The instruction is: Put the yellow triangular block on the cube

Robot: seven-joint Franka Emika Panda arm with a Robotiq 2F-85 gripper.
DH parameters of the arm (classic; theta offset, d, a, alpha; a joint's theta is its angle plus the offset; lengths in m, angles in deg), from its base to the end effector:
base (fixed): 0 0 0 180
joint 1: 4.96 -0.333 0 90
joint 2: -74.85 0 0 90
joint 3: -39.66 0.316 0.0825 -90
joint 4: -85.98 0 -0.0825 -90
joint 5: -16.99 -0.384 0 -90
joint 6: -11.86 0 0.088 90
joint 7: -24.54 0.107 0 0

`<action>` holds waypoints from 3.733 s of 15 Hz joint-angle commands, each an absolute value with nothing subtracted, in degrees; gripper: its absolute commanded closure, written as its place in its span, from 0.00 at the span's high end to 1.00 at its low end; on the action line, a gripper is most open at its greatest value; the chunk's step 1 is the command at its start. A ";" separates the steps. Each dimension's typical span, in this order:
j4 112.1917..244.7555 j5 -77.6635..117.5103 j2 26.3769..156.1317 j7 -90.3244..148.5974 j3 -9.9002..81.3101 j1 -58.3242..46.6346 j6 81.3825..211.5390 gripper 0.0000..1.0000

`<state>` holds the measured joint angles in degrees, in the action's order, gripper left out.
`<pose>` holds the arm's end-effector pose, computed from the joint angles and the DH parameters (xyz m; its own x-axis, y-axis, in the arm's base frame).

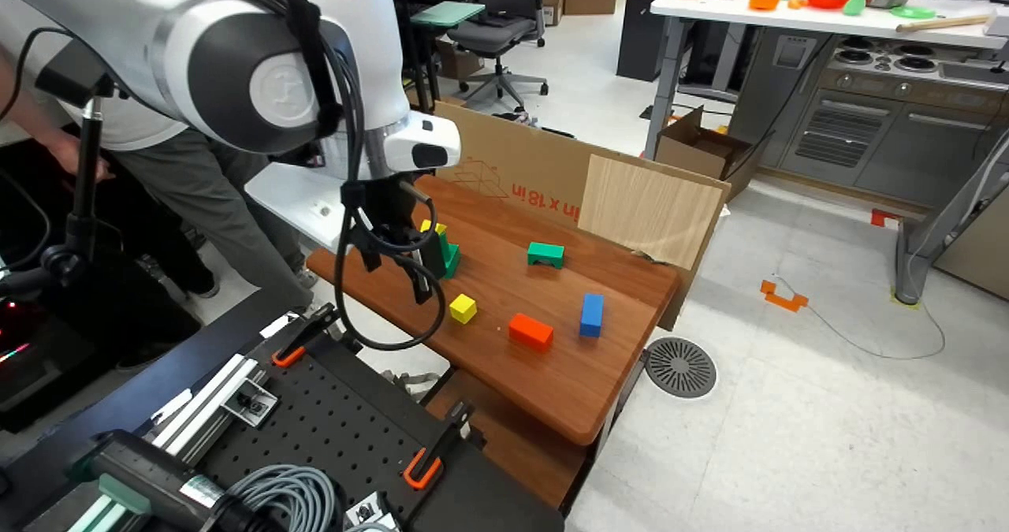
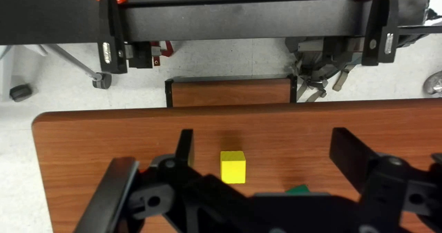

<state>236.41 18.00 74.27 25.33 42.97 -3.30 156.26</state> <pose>0.4208 0.0122 0.2443 0.9951 0.0292 -0.0949 0.0303 -0.9995 0.0107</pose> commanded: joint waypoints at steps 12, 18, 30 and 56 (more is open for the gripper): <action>220.69 6.85 90.49 16.77 46.16 -4.27 160.39 1.00; 219.50 8.06 90.90 18.50 46.52 -5.44 160.69 1.00; 214.78 13.39 94.87 29.81 44.43 -10.74 161.43 1.00; 204.99 19.10 101.74 39.44 41.51 -14.47 152.44 0.42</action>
